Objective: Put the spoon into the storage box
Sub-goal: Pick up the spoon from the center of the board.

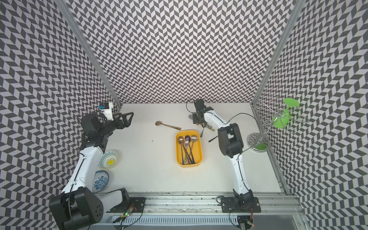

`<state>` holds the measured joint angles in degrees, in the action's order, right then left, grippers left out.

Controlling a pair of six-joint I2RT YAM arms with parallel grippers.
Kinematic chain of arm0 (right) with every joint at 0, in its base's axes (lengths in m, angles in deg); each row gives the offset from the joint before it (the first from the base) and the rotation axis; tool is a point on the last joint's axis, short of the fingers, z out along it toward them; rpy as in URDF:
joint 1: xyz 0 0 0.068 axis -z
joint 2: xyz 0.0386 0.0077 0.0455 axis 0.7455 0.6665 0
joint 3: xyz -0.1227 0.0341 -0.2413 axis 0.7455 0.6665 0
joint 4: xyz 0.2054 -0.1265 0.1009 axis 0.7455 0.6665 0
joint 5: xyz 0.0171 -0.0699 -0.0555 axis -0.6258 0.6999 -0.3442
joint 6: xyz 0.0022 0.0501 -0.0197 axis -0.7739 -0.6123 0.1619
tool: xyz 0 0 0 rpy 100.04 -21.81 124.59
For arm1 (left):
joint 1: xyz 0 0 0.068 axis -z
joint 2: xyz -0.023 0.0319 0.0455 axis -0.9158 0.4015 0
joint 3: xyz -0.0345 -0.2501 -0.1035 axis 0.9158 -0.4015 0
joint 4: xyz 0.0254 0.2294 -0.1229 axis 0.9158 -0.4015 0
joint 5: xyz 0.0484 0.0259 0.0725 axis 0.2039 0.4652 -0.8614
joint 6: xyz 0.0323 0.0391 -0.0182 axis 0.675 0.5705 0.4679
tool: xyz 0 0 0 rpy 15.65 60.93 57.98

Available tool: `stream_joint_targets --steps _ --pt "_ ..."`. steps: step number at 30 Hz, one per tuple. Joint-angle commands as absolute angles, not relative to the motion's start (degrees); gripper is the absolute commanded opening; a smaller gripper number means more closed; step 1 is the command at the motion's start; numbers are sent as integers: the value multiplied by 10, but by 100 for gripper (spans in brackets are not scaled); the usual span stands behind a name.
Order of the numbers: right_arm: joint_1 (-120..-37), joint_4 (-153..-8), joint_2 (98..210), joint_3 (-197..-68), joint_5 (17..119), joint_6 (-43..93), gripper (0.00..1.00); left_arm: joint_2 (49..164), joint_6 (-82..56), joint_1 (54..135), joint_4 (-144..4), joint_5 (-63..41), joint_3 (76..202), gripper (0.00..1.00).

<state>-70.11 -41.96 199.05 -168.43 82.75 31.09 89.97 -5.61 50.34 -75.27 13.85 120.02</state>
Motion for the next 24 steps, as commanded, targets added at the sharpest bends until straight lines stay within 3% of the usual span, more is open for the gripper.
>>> stream_joint_targets --steps 1,11,24 --pt "-698 -430 2000 -1691 812 315 58 905 -47 506 -761 137 1214 100" --pt "-683 -435 2004 -1669 809 323 61 901 -52 503 -747 146 1203 100" --pt "-682 -486 1959 -1544 806 335 61 901 -55 503 -742 146 1199 100"
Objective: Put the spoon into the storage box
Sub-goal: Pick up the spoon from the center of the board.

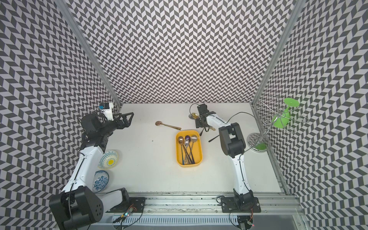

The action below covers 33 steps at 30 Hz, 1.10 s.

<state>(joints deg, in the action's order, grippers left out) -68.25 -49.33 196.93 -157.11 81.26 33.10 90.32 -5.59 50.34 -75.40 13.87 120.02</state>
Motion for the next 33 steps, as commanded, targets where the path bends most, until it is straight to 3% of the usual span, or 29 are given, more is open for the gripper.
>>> stream_joint_targets --steps 1,8,20,28,33 --pt "-682 -492 1949 -1528 815 334 60 902 -53 503 -748 143 1202 100" --pt "-682 -514 1915 -1469 822 341 48 900 -51 501 -750 139 1202 100" --pt "-684 -535 1869 -1394 830 349 11 897 -55 500 -738 143 1194 100" --pt "-693 -540 1834 -1359 833 355 0 898 -52 500 -748 137 1200 100" --pt "-695 -538 1804 -1340 819 350 0 893 -55 500 -737 144 1193 100"
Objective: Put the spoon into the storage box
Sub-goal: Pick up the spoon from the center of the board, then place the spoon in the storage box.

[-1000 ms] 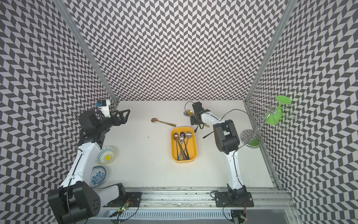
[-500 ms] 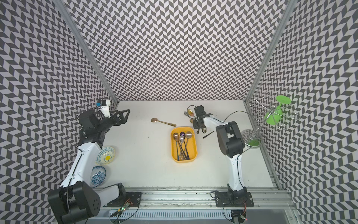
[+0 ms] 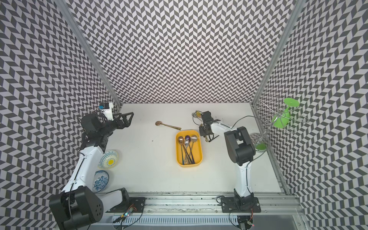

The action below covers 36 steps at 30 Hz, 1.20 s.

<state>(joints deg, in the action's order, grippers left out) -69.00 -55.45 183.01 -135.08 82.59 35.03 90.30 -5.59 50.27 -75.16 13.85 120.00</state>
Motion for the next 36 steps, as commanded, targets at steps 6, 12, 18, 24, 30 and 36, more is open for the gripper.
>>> stream_joint_targets --steps 6,12,18,24,30,36 --pt "-696 -544 1736 -1309 784 326 0 892 -56 501 -734 144 1189 100" --pt "-695 -546 1664 -1276 757 295 0 896 -55 500 -736 144 1193 100" --pt "-701 -548 1593 -1239 709 259 0 902 -56 500 -739 144 1195 100" --pt "-742 -556 1527 -1187 682 209 0 910 -65 503 -734 147 1190 99" --pt "-789 -588 1476 -1137 664 147 0 915 -87 512 -718 153 1177 100" --pt "-808 -620 1464 -1109 669 111 0 918 -104 531 -707 144 1165 100"
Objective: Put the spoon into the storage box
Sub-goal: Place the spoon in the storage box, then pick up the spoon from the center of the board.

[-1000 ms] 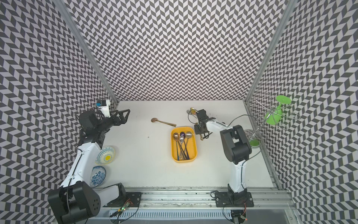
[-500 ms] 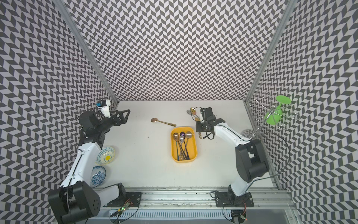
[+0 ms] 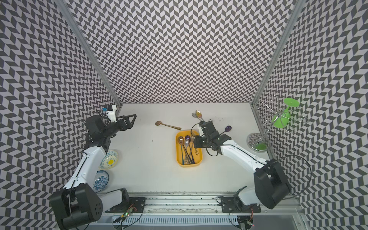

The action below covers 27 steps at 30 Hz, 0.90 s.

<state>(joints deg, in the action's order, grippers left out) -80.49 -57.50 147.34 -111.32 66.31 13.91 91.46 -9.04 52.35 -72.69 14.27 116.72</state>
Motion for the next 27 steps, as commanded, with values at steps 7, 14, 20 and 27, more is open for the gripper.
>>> stream_joint_targets --steps 7,14,20,27 --pt "-809 -639 1485 -1090 682 105 14 921 -114 568 -701 126 1155 100" --pt "-809 -621 1471 -1106 707 114 47 937 -115 626 -696 109 1152 99" --pt "-808 -594 1431 -1118 742 135 52 969 -91 671 -717 90 1180 100" --pt "-808 -556 1378 -1121 804 169 60 1007 -127 697 -709 87 1182 99"
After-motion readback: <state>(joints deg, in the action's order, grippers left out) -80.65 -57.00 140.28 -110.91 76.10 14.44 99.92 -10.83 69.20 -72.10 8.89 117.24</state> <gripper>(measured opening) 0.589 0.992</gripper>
